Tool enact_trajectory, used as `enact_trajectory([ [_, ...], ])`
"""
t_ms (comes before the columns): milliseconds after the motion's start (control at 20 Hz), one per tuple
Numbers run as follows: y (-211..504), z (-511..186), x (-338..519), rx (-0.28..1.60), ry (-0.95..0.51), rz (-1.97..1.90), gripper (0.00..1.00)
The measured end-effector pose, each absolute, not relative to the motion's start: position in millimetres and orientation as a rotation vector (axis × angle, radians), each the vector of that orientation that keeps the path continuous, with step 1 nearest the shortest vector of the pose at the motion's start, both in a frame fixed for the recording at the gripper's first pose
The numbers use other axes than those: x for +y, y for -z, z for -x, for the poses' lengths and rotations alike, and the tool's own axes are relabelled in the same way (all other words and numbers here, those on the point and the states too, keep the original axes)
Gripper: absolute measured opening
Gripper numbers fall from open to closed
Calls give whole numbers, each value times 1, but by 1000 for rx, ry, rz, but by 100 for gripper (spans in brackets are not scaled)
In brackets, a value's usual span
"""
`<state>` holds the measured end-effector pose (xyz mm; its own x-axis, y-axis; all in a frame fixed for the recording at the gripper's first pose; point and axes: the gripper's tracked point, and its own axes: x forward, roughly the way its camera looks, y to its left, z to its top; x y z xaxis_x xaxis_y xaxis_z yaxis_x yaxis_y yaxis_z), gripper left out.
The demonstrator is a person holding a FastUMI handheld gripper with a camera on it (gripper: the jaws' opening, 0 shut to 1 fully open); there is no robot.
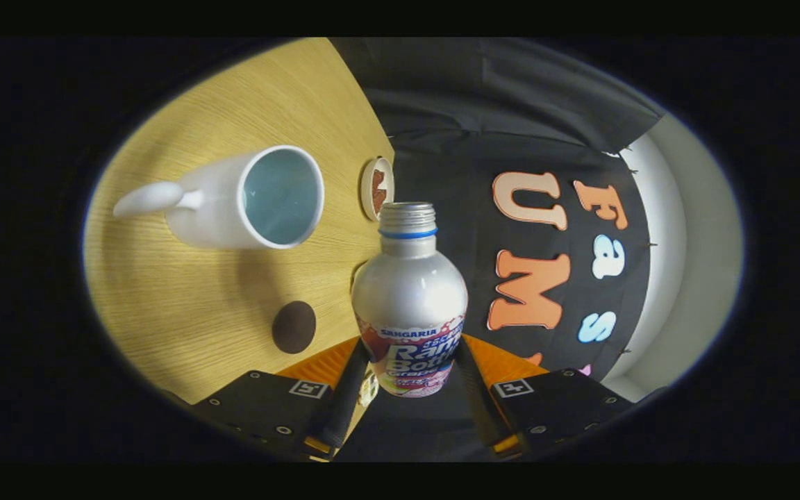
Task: Take the bottle from table, then pour the juice into the cup, finally place the bottle on the coaster
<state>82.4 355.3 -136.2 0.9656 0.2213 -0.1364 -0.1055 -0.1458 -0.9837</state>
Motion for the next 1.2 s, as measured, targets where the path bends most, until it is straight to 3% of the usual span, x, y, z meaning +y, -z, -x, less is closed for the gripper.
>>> enact_trajectory([
  [1200, 129, -81, 364, -126, -306, 1932, 71],
])
